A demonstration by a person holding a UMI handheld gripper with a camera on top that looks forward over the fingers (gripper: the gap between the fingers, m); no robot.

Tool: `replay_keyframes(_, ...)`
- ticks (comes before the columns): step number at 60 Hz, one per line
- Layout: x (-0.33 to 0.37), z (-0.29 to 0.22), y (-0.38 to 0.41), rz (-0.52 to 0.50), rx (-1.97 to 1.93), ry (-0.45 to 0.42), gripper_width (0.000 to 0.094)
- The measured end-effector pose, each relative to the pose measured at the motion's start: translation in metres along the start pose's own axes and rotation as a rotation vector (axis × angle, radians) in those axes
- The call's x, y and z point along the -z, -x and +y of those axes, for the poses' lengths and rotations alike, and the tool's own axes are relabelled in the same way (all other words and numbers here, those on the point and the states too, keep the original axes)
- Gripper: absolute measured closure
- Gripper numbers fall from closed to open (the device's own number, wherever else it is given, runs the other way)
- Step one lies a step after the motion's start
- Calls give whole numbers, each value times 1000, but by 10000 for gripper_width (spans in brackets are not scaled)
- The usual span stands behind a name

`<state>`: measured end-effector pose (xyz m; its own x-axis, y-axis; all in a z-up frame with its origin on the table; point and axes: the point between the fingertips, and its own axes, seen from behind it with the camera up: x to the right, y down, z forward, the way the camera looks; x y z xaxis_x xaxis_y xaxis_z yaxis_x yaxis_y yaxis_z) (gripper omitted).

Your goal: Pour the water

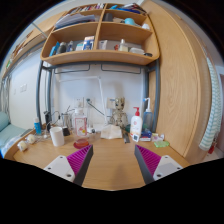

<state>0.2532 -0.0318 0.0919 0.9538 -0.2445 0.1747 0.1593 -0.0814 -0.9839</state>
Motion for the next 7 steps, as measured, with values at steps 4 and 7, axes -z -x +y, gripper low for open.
replay_keyframes(4, 1, -1, -4, 2, -7, -10, 75)
replay_keyframes(7, 1, 0, -5, -2, -15, -9, 76)
